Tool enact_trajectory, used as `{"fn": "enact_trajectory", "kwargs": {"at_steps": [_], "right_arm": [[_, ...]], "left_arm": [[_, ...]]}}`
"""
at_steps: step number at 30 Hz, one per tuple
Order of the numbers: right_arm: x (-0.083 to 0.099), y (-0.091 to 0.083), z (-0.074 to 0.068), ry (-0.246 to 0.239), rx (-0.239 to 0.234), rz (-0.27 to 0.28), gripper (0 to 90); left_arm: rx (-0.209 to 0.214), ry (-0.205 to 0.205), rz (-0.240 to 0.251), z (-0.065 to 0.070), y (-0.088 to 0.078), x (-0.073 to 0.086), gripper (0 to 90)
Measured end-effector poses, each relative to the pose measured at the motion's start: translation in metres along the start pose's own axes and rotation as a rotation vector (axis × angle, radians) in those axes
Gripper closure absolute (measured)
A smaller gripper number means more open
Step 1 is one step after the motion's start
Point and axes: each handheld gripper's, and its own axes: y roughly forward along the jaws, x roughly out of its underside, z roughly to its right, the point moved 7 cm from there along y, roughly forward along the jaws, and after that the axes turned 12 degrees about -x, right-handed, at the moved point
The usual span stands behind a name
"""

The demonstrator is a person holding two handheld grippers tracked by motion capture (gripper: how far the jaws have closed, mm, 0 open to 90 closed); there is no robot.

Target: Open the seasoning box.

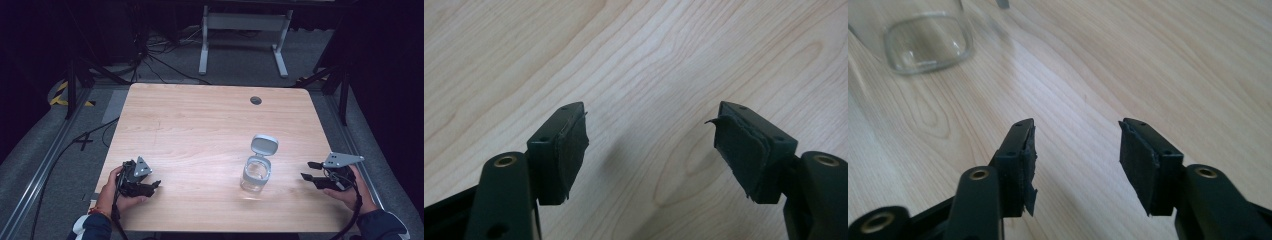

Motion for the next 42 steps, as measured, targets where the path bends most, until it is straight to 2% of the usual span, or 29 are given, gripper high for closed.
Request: {"fn": "enact_trajectory", "kwargs": {"at_steps": [2, 4, 7, 9, 11, 16, 17, 18, 20, 22, 25, 29, 33, 42], "right_arm": [[0.008, -0.001, 0.002, 0.014, 0.007, -0.001, 44.2], [0.013, -0.001, 0.003, 0.024, 0.015, -0.001, 42.7], [0.024, -0.002, 0.005, 0.042, 0.040, 0.018, 40.5], [0.030, -0.004, 0.005, 0.046, 0.050, 0.023, 38.6], [0.037, -0.005, 0.005, 0.064, 0.047, 0.028, 38.1], [0.054, -0.006, 0.008, 0.122, 0.047, 0.036, 35.3], [0.057, -0.006, 0.008, 0.136, 0.047, 0.036, 34.8], [0.060, -0.005, 0.009, 0.145, 0.049, 0.033, 34.5], [0.063, -0.004, 0.010, 0.150, 0.051, 0.027, 33.4], [0.065, -0.003, 0.010, 0.171, 0.045, 0.054, 32.7], [0.067, -0.003, 0.010, 0.177, 0.053, 0.095, 32.3], [0.068, -0.003, 0.010, 0.179, 0.060, 0.095, 31.7], [0.068, -0.003, 0.009, 0.181, 0.064, 0.094, 31.5], [0.068, -0.003, 0.009, 0.184, 0.063, 0.094, 31.5]], "left_arm": [[-0.015, -0.017, 0.000, -0.003, 0.001, 0.004, 28.9], [-0.011, -0.014, -0.012, -0.004, 0.000, 0.006, 28.8], [-0.002, -0.031, -0.014, -0.007, 0.000, 0.011, 28.3], [0.000, -0.054, 0.004, -0.007, 0.002, 0.013, 28.0], [0.013, -0.095, 0.009, -0.008, 0.002, 0.016, 27.6], [0.044, -0.145, 0.037, -0.009, 0.003, 0.021, 25.9], [0.050, -0.144, 0.050, -0.010, 0.004, 0.021, 25.7], [0.054, -0.163, 0.055, -0.009, 0.004, 0.022, 25.2], [0.052, -0.158, 0.064, -0.010, 0.004, 0.023, 23.7], [0.046, -0.169, 0.104, -0.010, 0.006, 0.024, 22.4], [0.049, -0.177, 0.101, -0.009, 0.006, 0.025, 21.9], [0.043, -0.186, 0.103, -0.009, 0.006, 0.025, 21.9], [0.038, -0.171, 0.105, -0.010, 0.006, 0.024, 21.6], [0.039, -0.174, 0.104, -0.010, 0.007, 0.024, 21.5]]}}
